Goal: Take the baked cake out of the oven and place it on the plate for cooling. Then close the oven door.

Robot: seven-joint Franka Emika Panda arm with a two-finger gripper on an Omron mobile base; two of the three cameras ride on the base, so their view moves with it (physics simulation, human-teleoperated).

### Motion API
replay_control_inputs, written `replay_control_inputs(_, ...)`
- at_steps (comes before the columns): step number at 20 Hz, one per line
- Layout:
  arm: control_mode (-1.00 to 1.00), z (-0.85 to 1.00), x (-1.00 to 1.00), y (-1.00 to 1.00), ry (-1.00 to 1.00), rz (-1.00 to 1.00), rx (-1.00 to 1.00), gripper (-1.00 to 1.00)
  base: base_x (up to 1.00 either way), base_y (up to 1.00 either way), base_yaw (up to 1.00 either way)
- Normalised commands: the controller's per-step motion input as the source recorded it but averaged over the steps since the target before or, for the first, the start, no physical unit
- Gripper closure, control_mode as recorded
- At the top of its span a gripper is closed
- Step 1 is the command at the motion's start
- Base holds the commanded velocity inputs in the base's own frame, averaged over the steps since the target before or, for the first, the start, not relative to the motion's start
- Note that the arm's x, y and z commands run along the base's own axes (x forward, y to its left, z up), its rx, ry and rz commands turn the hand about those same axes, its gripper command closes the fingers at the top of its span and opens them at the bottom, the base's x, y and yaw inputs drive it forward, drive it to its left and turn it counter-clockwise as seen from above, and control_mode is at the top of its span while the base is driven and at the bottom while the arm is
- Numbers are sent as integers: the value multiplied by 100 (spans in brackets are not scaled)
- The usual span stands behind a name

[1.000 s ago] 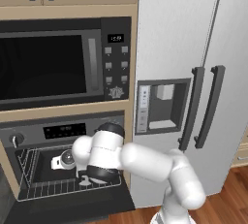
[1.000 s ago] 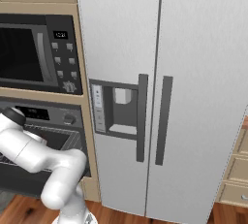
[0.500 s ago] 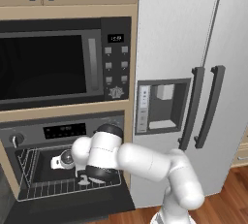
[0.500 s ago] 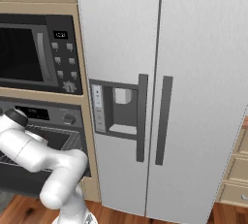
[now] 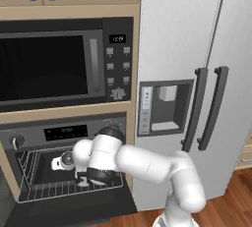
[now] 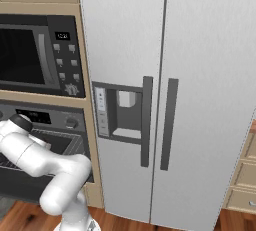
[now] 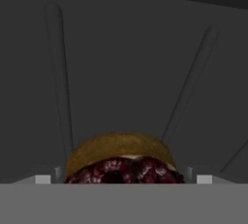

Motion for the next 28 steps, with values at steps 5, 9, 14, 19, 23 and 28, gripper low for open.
replay_control_inputs(5, -100, -14, 20, 8, 0, 0, 0, -100, 0, 0, 0)
replay_control_inputs(9, -100, -21, 3, 9, 0, 0, 0, -100, 0, 0, 0)
replay_control_inputs(14, -100, -22, 0, 9, 0, 0, 0, 100, 0, 0, 0)
replay_control_inputs(19, -100, -22, -18, 5, 0, 0, 0, 100, 0, 0, 0)
replay_control_inputs(23, -100, -17, -33, 8, 0, 0, 0, 100, 0, 0, 0)
replay_control_inputs(28, -100, -1, -35, 3, -2, 0, 0, 100, 0, 0, 0)
